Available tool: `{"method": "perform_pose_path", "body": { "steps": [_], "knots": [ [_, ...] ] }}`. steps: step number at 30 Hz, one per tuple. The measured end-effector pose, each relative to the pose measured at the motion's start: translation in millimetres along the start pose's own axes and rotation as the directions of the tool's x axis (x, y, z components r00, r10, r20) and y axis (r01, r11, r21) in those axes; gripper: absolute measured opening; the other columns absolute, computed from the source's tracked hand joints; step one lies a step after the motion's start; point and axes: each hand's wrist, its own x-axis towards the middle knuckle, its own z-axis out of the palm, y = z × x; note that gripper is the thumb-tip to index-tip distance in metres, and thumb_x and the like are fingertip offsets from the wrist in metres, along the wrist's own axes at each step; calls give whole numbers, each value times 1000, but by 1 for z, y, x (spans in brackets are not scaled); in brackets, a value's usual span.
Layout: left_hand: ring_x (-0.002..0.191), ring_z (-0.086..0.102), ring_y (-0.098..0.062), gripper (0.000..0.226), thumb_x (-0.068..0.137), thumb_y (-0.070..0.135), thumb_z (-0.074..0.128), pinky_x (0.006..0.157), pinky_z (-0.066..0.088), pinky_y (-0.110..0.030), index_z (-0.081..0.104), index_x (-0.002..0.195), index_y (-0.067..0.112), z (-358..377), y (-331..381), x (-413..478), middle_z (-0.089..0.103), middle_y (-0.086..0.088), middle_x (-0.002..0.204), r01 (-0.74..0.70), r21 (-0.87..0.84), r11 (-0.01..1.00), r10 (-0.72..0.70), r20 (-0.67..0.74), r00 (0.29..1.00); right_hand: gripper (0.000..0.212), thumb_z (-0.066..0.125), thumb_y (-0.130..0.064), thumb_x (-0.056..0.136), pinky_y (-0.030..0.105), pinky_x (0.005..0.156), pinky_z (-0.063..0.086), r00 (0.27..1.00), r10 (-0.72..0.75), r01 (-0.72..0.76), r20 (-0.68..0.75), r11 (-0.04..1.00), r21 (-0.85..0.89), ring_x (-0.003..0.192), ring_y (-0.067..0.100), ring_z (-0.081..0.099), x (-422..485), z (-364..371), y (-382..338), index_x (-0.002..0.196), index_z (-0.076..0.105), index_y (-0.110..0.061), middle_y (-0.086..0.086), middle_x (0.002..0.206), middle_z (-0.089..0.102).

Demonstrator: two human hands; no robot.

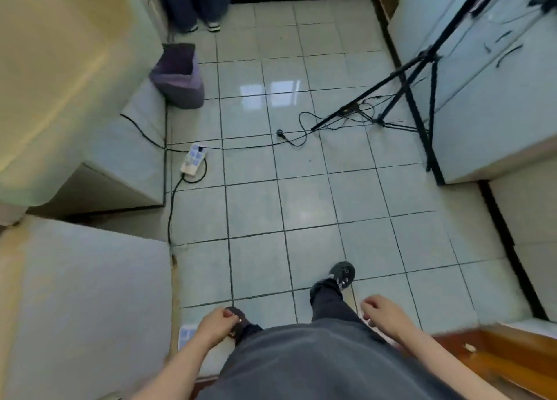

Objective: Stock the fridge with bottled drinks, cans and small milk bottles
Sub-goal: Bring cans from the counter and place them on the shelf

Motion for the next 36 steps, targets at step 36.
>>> {"method": "perform_pose_path", "body": {
  "steps": [36],
  "knots": [
    [107, 60, -30, 29, 96, 28, 52, 90, 43, -30, 58, 115, 7, 182, 945, 161, 64, -15, 115, -535, 783, 318, 361, 422, 832, 18, 42, -24, 99, 24, 84, 47, 774, 634, -87, -3, 111, 990, 91, 14, 60, 136, -439, 327, 106, 56, -15, 2, 98, 63]
  ]
}}
